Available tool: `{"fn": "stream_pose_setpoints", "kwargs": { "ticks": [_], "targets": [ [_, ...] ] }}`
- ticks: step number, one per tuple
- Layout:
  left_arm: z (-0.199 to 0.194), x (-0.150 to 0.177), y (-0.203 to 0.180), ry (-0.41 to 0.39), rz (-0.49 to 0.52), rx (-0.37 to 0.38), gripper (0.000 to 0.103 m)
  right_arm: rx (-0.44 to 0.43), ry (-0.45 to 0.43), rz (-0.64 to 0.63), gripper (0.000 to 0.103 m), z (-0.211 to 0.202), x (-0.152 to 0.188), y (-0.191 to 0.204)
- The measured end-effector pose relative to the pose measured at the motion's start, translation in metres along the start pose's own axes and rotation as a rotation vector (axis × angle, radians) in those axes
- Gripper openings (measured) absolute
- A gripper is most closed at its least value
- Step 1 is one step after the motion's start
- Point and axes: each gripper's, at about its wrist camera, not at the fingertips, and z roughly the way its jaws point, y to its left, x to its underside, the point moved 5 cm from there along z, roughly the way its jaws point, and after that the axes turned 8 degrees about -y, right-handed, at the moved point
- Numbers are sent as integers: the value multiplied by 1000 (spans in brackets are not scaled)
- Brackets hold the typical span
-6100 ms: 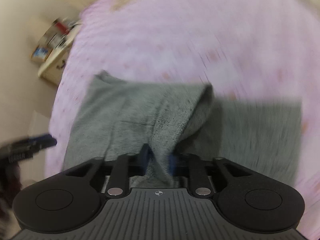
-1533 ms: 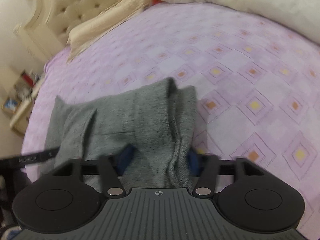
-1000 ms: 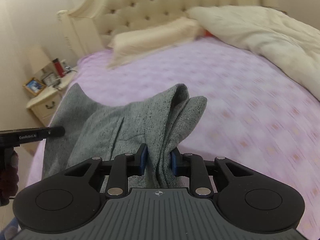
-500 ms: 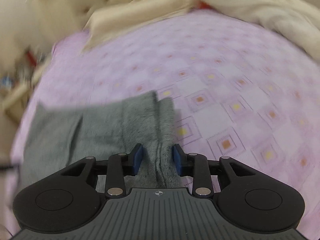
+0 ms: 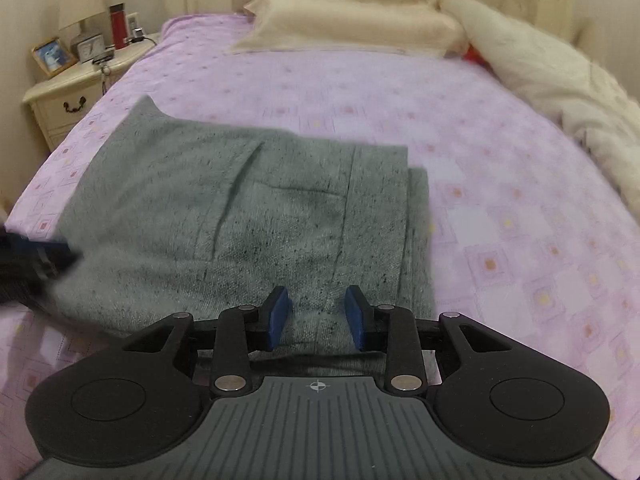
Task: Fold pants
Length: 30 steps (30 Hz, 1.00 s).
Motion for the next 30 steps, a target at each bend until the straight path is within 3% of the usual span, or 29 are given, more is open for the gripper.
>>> {"fn": "stream_pose_setpoints", "kwargs": {
  "ticks": [1, 3, 7, 13, 19, 25, 30],
  "targets": [
    [6, 9, -3, 21, 11, -23, 31, 1, 0, 1, 31, 0, 0, 0],
    [4, 13, -7, -17, 23, -50, 31, -5, -6, 19, 32, 2, -1, -4],
    [5, 8, -7, 5, -13, -61, 31, -37, -19, 97, 32, 2, -4, -8],
    [-8, 7, 7, 7, -92, -78, 43, -52, -78, 160, 31, -10, -7, -9],
    [-39, -4, 19, -21, -207, -89, 53, 69, -165, 86, 31, -31, -18, -2],
    [-74, -11, 13, -56, -198, -95, 56, -30, -189, 184, 31, -59, -32, -6],
    [-93, -15, 8, -86, -219, -81, 57, -48, -190, 121, 31, -87, -26, 8]
  ]
}}
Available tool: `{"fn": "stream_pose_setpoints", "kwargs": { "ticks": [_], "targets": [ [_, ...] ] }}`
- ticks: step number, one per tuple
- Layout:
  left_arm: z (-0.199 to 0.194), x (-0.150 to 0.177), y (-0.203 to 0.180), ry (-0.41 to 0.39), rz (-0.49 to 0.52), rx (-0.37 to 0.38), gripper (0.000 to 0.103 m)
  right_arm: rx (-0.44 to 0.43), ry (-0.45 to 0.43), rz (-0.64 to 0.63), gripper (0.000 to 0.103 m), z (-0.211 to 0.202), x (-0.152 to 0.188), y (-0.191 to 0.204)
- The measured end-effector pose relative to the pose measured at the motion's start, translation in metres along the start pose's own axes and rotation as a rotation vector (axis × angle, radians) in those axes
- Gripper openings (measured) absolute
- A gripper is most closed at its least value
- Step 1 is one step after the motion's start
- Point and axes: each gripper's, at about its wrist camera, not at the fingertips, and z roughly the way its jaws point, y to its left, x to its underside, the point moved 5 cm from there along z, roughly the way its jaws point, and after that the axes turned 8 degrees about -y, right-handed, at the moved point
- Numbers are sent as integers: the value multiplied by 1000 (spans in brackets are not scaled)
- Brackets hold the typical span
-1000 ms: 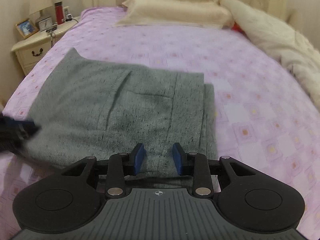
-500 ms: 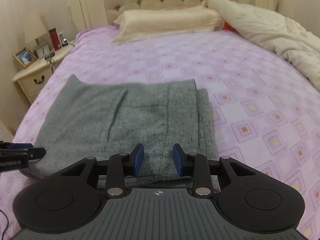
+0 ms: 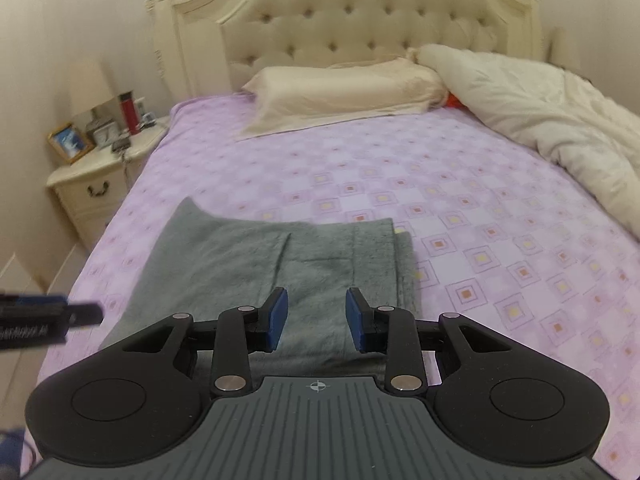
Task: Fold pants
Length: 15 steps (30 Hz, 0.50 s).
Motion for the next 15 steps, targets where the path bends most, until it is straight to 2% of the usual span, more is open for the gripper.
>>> {"fn": "stream_pose_setpoints", "kwargs": {
  "ticks": [4, 11, 15],
  "targets": [
    [-16, 5, -6, -17, -2, 3, 62, -8, 8, 3, 31, -11, 9, 5],
    [-28, 22, -12, 15, -13, 28, 62, -24, -21, 24, 32, -17, 10, 9],
    [-30, 24, -12, 29, -19, 30, 62, 12, 23, 5, 32, -11, 16, 13]
  ]
}}
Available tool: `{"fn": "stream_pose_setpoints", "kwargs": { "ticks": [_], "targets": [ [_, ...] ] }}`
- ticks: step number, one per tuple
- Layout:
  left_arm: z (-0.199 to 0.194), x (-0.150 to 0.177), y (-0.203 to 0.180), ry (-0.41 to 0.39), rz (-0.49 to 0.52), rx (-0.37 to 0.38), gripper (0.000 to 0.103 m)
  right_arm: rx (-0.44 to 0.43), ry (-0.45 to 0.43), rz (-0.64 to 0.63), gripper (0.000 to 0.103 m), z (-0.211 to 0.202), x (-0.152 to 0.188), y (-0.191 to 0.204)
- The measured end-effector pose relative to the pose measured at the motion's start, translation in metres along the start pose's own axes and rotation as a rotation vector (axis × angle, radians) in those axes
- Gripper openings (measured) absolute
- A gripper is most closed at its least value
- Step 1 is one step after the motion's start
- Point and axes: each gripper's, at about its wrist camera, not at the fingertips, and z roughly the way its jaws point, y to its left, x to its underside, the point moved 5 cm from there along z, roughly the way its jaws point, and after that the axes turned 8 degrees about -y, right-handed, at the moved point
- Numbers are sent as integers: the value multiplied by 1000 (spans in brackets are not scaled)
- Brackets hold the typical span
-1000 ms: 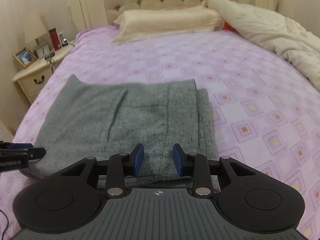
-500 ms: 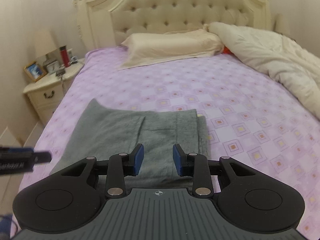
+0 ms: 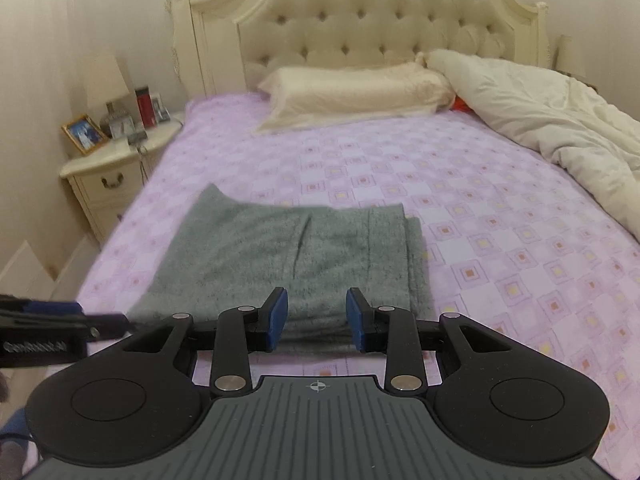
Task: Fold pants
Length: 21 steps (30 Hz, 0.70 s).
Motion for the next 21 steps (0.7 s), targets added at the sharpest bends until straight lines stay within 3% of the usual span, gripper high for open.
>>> {"fn": "stream_pose_setpoints", "kwargs": {
  "ticks": [21],
  "targets": [
    [3, 5, 8, 15, -15, -17, 62, -35, 55, 16, 31, 7, 9, 3]
  ]
}}
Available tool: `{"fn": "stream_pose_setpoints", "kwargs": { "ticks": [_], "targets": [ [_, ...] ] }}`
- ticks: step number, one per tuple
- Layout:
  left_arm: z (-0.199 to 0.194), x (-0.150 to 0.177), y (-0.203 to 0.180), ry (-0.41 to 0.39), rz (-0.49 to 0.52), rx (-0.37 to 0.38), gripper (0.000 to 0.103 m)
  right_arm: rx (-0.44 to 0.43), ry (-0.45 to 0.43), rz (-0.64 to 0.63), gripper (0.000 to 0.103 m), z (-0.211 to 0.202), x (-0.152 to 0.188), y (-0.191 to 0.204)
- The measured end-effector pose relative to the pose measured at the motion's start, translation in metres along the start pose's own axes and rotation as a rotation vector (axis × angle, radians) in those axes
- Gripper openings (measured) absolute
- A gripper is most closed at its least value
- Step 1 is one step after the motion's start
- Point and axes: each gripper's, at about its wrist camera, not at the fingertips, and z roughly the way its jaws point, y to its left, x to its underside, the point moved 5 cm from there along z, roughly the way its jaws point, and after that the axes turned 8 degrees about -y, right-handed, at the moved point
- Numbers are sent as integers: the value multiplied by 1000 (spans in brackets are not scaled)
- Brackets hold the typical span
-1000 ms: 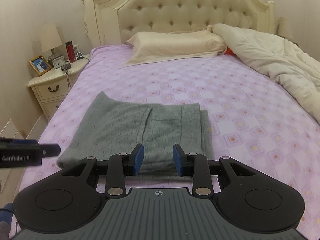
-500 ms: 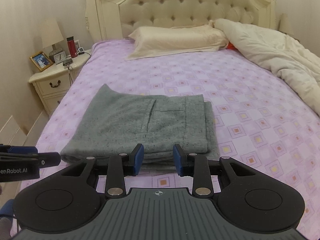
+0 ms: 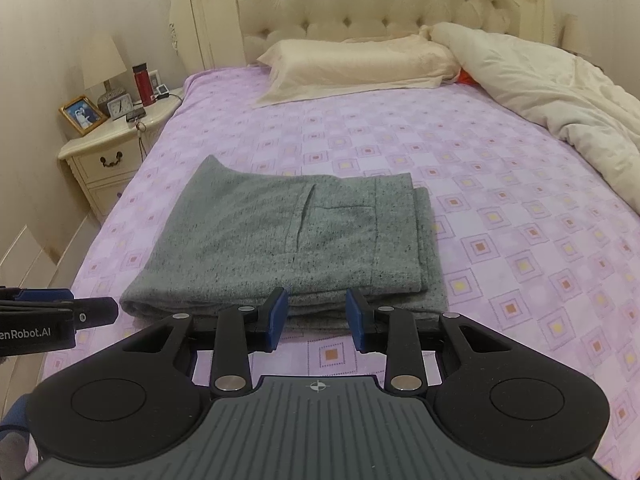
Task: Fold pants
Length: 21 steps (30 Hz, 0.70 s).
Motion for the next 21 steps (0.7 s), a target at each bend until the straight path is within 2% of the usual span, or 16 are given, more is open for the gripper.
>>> {"fn": "stream_pose_setpoints", "kwargs": {
  "ticks": [21],
  "targets": [
    [0, -2, 1, 5, 7, -4, 62, -8, 22, 9, 31, 4, 1, -2]
  ]
}}
